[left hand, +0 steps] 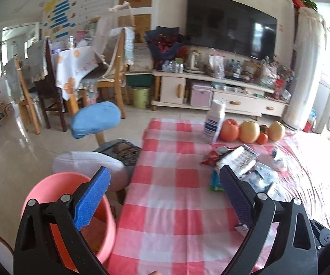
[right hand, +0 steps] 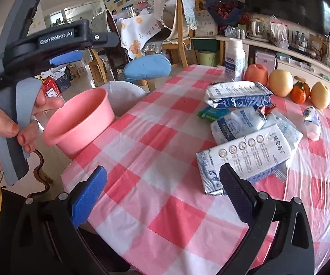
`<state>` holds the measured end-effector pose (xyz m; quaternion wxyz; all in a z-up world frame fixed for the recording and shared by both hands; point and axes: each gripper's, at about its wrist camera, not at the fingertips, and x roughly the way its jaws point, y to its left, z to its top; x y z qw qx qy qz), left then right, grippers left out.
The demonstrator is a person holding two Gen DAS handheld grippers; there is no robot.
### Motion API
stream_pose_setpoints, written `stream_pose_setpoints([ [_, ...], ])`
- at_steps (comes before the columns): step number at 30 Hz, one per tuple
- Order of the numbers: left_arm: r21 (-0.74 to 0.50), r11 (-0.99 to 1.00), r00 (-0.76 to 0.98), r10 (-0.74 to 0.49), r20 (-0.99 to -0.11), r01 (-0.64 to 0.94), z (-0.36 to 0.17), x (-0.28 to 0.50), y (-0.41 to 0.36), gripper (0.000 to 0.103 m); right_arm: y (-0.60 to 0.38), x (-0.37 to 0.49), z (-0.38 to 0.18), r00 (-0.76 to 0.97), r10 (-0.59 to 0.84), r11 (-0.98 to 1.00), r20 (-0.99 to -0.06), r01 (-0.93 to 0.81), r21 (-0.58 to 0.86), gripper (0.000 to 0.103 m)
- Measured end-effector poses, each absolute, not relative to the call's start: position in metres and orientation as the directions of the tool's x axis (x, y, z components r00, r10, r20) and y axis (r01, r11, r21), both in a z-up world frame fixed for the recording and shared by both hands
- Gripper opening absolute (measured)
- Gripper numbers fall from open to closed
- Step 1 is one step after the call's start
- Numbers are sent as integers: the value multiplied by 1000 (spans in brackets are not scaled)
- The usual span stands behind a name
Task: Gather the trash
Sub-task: 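Return both tools to the table over the remaining packets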
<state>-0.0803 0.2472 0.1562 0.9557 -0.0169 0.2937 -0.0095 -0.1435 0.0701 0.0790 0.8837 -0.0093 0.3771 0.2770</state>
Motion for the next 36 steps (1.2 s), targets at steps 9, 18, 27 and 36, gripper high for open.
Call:
stream_pose_setpoints([
  [9,6,994,799,-88,-595,114,152,-74,207,95,35,-135,78,590,454,874,-668,-441,204,99],
  [18,36,970,752,-163,-638,241,144,-71,171,95,-14,-127,87,688,369,919,-625,-371,135,99],
  [27,107,906,669,-219,-710,410,121,-74,124,95,-76,-110,97,721,342,939,-602,-288,188,99],
  [36,217,801,580,-190,-792,558,82,-75,63,95,-129,-87,91,730,321,943,-603,-191,271,99],
])
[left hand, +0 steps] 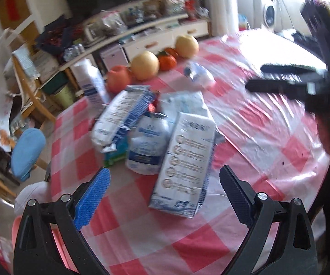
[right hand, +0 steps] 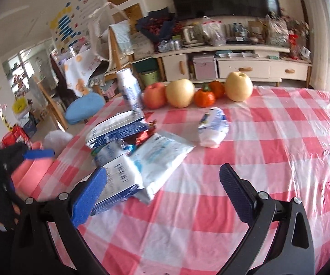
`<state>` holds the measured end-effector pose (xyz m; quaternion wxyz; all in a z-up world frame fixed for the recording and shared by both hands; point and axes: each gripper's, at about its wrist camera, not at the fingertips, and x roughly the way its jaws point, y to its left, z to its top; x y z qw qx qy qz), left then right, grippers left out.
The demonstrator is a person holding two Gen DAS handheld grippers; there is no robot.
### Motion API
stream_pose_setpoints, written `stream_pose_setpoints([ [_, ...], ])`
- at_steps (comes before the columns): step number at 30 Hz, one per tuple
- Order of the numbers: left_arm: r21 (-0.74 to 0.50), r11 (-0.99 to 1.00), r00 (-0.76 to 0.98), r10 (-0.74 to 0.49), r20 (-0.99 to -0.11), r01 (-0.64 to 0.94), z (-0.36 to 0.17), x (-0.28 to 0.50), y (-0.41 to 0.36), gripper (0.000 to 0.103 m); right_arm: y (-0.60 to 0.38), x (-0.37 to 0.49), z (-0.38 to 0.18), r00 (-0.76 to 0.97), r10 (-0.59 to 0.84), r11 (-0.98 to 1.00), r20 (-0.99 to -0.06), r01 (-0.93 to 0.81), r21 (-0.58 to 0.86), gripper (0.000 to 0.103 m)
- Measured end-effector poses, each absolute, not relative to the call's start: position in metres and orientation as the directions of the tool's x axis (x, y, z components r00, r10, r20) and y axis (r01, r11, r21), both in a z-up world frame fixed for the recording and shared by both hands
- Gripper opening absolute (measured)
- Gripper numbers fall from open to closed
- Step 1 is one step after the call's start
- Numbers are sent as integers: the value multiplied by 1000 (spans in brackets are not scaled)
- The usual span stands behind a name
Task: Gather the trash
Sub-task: 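Return both tools to the table over the remaining packets, then grasp the white milk-powder box with the left tool while the right tool grasps the white MAGICDAY bag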
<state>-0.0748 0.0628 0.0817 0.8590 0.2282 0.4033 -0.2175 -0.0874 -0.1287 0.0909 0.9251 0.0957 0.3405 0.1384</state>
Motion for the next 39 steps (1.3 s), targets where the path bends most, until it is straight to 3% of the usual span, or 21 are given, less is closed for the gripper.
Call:
stream_pose_setpoints([
  [20,276,788,471,-20,-882,551,30,-41,21,95,-180,-1,53,706,293,933,-644,-64,354,99],
  [23,280,778,461,-13,-888,562,26,-42,17,84,-184,16,43,691,314,920,-652,-51,388,99],
  [26,250,789,438,-26,-899,561,25,-40,17,83,-181,29,38,683,308,927,-662,-57,372,98],
  [32,238,808,442,-31,-896,539,31,-34,25,81,-171,51,32,669,297,939,-682,-74,336,95],
  [34,216,816,427,-42,-903,537,31,-31,28,74,-170,56,29,664,294,942,-688,-76,328,82],
  [39,196,822,410,-49,-911,535,28,-28,26,72,-168,67,22,643,286,948,-710,-84,306,81],
])
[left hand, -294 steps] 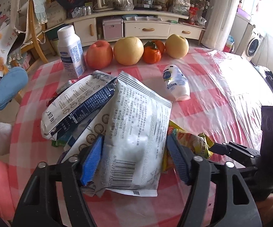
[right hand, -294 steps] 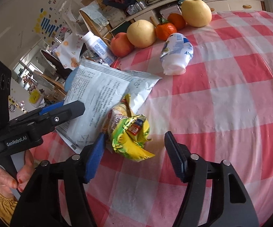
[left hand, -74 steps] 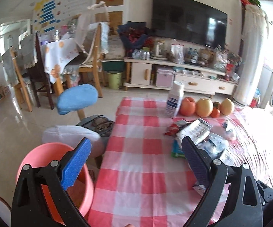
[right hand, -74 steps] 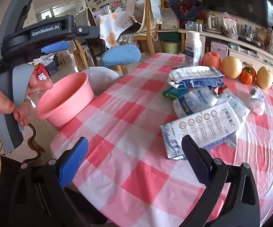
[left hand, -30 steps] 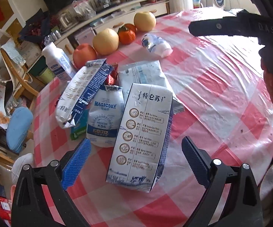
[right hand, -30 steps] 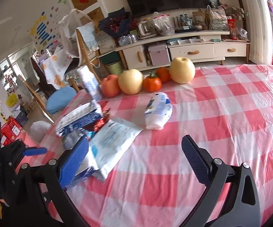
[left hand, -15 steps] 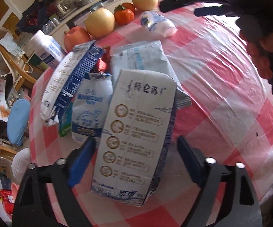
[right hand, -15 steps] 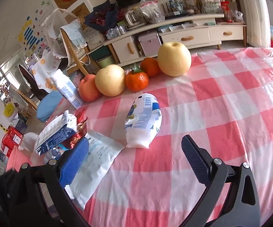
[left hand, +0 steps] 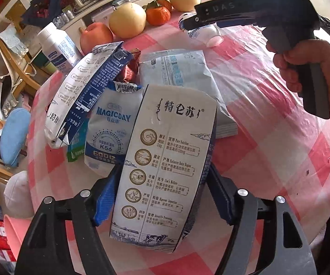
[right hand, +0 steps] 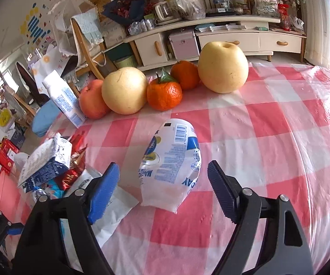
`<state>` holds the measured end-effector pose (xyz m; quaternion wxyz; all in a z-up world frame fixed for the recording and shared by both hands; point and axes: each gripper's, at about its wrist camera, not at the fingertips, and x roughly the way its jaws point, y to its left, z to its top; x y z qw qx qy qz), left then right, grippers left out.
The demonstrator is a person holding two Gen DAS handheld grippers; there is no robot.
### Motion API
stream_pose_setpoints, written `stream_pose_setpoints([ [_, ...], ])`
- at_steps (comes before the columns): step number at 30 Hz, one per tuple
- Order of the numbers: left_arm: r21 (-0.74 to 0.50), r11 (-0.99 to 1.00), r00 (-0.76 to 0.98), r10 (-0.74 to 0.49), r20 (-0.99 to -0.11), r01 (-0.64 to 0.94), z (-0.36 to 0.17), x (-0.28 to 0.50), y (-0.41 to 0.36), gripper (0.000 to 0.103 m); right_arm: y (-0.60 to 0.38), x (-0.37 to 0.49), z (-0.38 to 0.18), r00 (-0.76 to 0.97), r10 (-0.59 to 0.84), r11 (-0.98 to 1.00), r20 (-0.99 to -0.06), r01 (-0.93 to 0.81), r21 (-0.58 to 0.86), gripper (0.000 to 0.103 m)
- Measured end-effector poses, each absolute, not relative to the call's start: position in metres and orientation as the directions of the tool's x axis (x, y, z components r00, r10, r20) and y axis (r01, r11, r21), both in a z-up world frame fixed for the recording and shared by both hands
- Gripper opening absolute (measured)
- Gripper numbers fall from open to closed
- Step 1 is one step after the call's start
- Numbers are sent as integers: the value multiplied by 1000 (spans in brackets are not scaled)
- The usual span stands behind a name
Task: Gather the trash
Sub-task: 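Grasp the white milk-powder box with the left tool while the right tool grasps the white MAGICDAY bag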
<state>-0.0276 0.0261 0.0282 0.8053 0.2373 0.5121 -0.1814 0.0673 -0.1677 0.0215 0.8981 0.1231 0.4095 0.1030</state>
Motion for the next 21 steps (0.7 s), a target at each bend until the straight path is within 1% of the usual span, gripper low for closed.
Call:
stream_pose_setpoints([
  [4,154,837,392,-78,-917,525,30,-25,26,69,-168,72,16,629,284,950,-723,-86,299,81],
  [8,124,849,384,-98,-918,513,33,-22,25,66,-165,75,12,619,262,961,-741,-93,261,80],
  [11,94,858,376,-121,-919,505,35,-21,25,65,-157,74,12,619,228,973,-751,-106,207,72],
  [12,85,862,376,-128,-918,500,36,-21,25,65,-156,74,12,620,225,973,-752,-108,202,67],
  [13,76,865,375,-134,-917,496,37,-20,25,65,-156,75,12,620,219,975,-754,-108,194,65],
  [21,14,885,376,-184,-908,466,45,-16,38,65,-158,73,11,617,222,975,-755,-120,188,63],
])
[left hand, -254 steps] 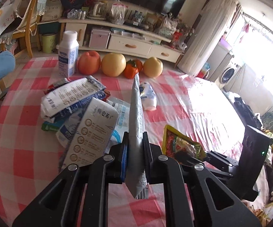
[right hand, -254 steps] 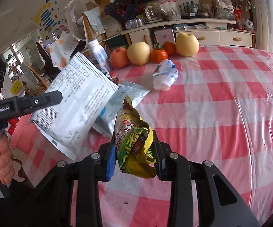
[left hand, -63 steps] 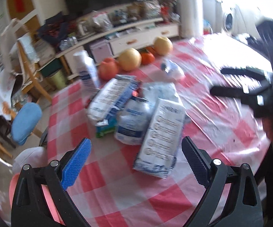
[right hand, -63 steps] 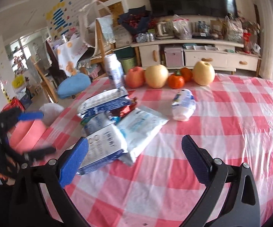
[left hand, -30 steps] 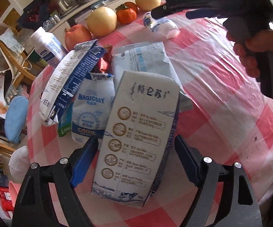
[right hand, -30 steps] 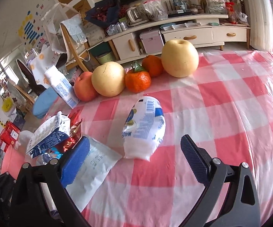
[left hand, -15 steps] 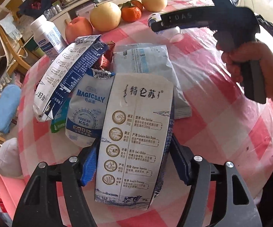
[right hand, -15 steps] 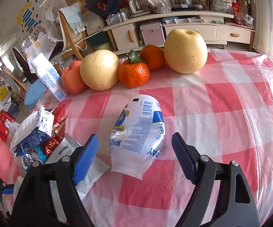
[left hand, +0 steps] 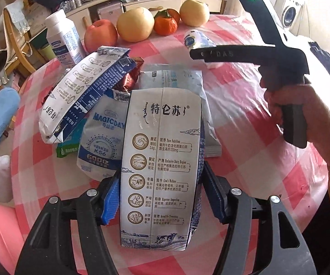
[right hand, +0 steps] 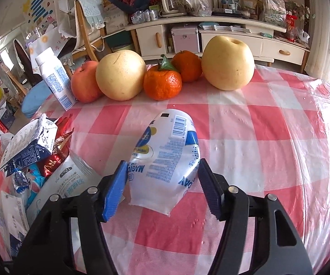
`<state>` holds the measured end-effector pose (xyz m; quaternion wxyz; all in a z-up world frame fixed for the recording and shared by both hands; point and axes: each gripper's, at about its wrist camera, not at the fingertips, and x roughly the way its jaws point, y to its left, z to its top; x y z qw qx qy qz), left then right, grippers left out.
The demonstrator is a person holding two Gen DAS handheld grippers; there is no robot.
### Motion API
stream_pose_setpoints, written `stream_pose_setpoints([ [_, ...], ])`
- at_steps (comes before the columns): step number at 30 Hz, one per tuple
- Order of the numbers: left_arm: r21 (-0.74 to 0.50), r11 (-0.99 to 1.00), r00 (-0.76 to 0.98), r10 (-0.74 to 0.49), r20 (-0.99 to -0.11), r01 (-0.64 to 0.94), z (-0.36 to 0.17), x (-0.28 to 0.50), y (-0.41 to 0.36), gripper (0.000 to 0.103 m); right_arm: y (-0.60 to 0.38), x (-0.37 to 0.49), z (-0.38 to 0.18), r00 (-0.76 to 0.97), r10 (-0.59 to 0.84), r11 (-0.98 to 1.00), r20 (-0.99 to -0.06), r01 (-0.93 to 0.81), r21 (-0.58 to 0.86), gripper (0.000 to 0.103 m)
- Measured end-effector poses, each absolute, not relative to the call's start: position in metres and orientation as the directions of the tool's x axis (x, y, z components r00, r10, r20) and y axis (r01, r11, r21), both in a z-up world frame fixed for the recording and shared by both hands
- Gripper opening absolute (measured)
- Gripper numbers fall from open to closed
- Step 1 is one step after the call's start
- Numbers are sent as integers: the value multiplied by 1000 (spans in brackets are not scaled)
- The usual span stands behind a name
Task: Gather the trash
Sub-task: 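Grasp the white milk-powder box with the left tool while the right tool grasps the white MAGICDAY bag, then carry both items to the pink bucket and open both tools to drop them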
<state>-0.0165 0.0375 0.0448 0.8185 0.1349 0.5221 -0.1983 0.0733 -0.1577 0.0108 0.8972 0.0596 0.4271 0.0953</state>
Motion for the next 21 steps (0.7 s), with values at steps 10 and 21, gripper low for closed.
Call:
stream_pose_setpoints([
  [10,-47,896,403,-245,-882,442,61,-23,54,65,-161,62,22,649,247,969,-720,-145,202,63],
  [21,-94,913,464,-287,-838,396,78,-30,84,65,-148,32,50,696,294,955,-655,-195,222,63],
])
